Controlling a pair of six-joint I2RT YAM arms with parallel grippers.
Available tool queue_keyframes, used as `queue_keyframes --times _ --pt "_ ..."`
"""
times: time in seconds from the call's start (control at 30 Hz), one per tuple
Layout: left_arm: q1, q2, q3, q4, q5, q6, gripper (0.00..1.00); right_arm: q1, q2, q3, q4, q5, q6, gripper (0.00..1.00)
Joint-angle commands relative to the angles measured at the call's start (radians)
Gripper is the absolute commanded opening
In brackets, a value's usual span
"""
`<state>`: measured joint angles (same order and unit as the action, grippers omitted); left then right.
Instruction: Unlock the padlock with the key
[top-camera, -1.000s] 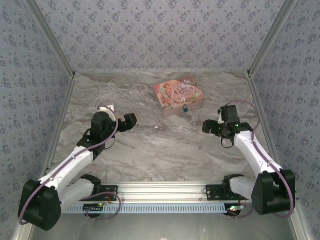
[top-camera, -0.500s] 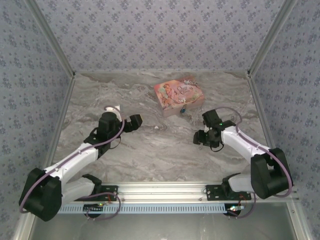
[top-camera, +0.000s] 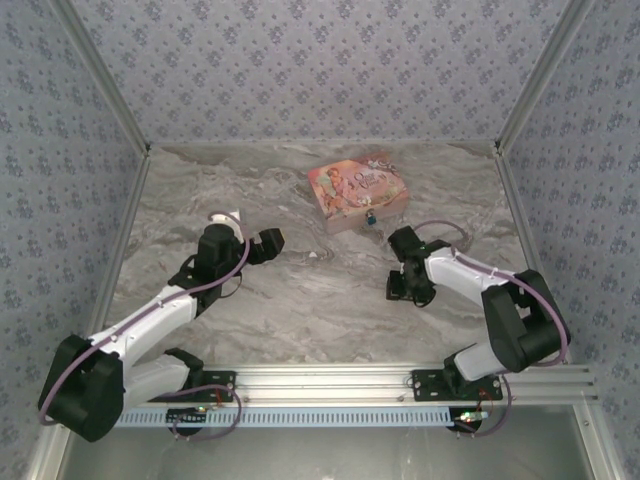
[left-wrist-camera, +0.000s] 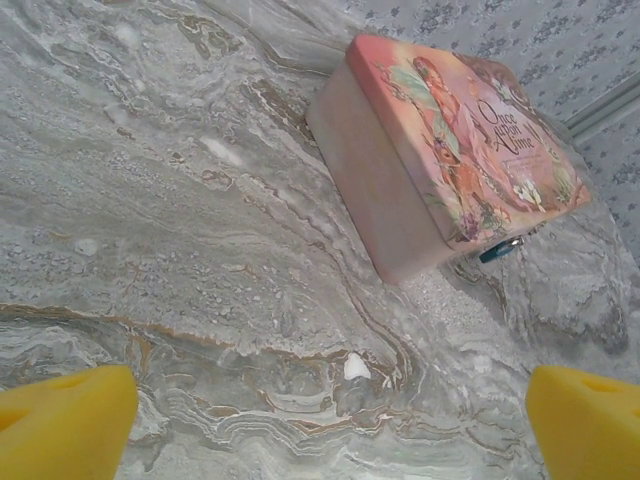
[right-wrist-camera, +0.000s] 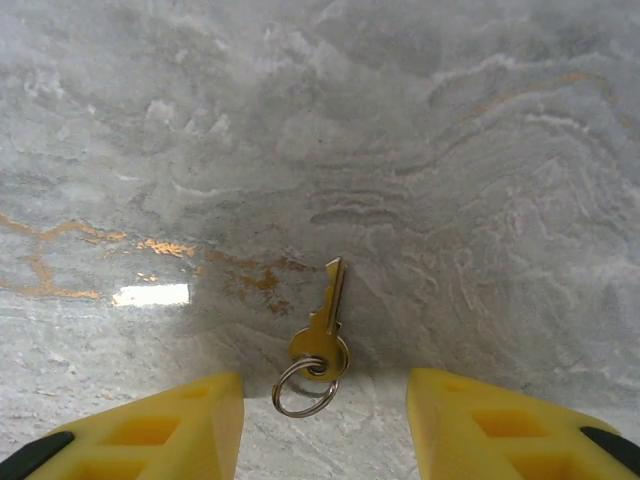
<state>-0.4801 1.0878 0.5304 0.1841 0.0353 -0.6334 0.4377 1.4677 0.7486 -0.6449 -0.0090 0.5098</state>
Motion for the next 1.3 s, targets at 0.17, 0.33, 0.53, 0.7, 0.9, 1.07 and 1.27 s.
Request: queue_keyframes --times 0.17,0.33,0.53,0.7,0.9,1.07,1.27 --pt "-0.006 -0.023 0.042 -0.003 -0.024 0.005 0.99 0.034 0.057 0.031 -0.017 0.062 0.019 0.40" --pt "-0.007 -0.023 0.045 -0.008 -0.026 0.008 0.99 0.042 0.071 0.037 -0.012 0.070 0.019 0.34" --pt "-0.008 -0.023 0.046 -0.012 -0.026 0.008 0.99 0.047 0.070 0.041 0.001 0.079 0.015 0.24" --pt "-0.007 -0.024 0.048 -0.016 -0.025 0.008 0.99 0.049 0.069 0.040 0.012 0.082 -0.002 0.17" --pt "-0.008 -0.028 0.051 -0.023 -0.024 0.011 0.99 0.045 0.065 0.029 0.033 0.066 -0.016 0.08" --pt "-0.007 -0.034 0.053 -0.034 -0.023 0.017 1.00 0.030 0.048 0.012 0.052 0.024 -0.030 0.00" --pt "-0.008 -0.053 0.056 -0.028 -0.005 0.000 1.00 0.002 -0.050 -0.028 0.146 -0.087 -0.079 0.00"
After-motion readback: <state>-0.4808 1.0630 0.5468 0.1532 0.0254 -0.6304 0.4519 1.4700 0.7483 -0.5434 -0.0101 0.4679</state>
